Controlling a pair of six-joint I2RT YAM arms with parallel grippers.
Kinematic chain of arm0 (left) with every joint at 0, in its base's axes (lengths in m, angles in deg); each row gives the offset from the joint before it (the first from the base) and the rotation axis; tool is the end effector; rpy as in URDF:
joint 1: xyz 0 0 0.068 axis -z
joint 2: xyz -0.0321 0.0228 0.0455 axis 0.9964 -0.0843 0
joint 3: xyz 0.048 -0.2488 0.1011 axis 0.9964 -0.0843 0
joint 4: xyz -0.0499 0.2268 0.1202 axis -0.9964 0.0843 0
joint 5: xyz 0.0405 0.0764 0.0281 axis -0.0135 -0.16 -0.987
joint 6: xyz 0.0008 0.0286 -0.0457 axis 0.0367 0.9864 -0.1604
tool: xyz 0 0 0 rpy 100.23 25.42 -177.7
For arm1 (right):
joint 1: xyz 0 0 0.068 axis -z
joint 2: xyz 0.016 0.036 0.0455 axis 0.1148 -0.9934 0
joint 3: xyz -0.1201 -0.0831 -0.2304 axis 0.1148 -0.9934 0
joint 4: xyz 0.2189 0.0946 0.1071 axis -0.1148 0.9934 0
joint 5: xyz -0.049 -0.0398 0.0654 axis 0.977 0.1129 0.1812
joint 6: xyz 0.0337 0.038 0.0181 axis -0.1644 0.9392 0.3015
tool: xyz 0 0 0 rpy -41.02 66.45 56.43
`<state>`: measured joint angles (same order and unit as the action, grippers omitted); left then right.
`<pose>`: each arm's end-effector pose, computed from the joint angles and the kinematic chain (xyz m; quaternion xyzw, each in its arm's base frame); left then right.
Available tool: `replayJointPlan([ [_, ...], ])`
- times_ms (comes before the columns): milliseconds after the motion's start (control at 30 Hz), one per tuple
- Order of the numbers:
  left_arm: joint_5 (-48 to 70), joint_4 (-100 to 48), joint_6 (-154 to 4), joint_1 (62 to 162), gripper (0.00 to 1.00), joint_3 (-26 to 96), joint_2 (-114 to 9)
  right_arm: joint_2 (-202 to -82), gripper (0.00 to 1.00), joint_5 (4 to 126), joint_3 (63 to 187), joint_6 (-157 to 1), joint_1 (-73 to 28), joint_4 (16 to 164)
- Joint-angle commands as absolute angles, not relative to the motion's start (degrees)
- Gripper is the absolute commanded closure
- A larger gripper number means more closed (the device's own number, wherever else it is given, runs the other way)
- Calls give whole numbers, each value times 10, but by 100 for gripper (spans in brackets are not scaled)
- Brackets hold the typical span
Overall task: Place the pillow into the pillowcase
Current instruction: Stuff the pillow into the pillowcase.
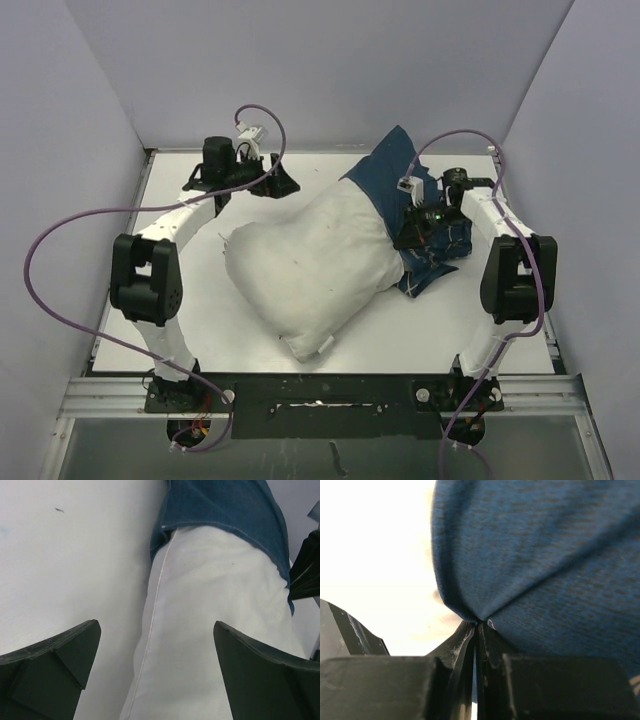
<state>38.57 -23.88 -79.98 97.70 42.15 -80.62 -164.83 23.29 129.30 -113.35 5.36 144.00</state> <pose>0.4079 -0.1121 0.2852 0.1427 0.8020 -0.3790 0.4390 0.3499 0.0344 0.2284 -0.2695 0.8663 0.3799 0.1806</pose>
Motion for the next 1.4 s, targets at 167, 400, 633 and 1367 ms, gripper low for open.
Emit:
replayJointPlan([
  [167, 550, -73, -718, 1046, 45, 507, -942, -1676, 100, 230, 1467, -1291, -12, 1582],
  [400, 555, -228, -851, 1087, 92, 399, -869, -1681, 100, 244, 1637, -1321, -113, 1591],
  [633, 393, -539, -989, 1166, 100, 270, -792, -1718, 100, 227, 1770, -1352, -147, 1537],
  [1367, 429, -487, -1024, 1111, 48, 249, -734, -1570, 23, 201, 1599, -1528, 81, 1675],
])
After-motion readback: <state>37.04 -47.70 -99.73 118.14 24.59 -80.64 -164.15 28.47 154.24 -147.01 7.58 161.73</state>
